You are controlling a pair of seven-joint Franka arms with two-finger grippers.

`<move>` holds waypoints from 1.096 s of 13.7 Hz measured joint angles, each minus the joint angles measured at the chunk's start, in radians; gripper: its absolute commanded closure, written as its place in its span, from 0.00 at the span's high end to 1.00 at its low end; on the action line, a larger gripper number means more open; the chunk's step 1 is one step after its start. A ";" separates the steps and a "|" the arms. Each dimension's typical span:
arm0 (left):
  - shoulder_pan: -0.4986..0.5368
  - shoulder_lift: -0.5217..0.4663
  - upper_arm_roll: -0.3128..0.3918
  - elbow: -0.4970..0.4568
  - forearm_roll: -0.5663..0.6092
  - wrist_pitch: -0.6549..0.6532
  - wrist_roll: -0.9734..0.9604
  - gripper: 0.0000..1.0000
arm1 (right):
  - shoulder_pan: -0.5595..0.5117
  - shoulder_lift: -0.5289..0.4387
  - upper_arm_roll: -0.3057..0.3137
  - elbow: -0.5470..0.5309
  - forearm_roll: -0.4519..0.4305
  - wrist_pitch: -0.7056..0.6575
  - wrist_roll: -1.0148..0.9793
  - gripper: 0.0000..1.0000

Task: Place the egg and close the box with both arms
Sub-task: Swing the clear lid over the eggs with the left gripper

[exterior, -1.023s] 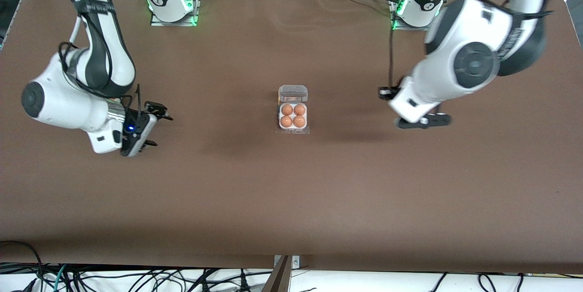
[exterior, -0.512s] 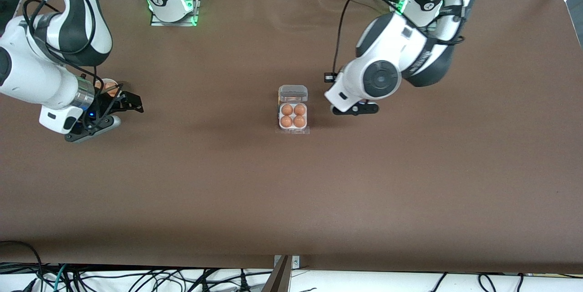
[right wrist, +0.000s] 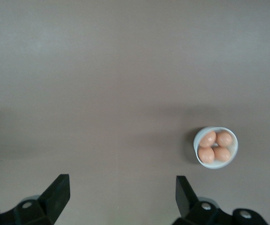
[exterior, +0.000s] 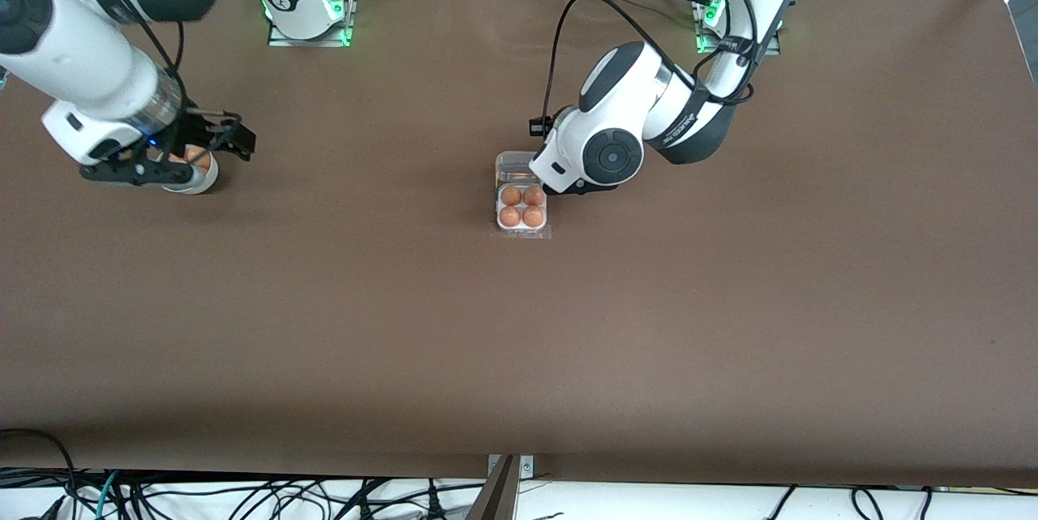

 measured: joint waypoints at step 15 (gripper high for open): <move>-0.096 0.155 -0.001 0.085 -0.015 0.137 -0.080 0.05 | -0.081 -0.033 -0.036 0.132 0.037 -0.047 -0.081 1.00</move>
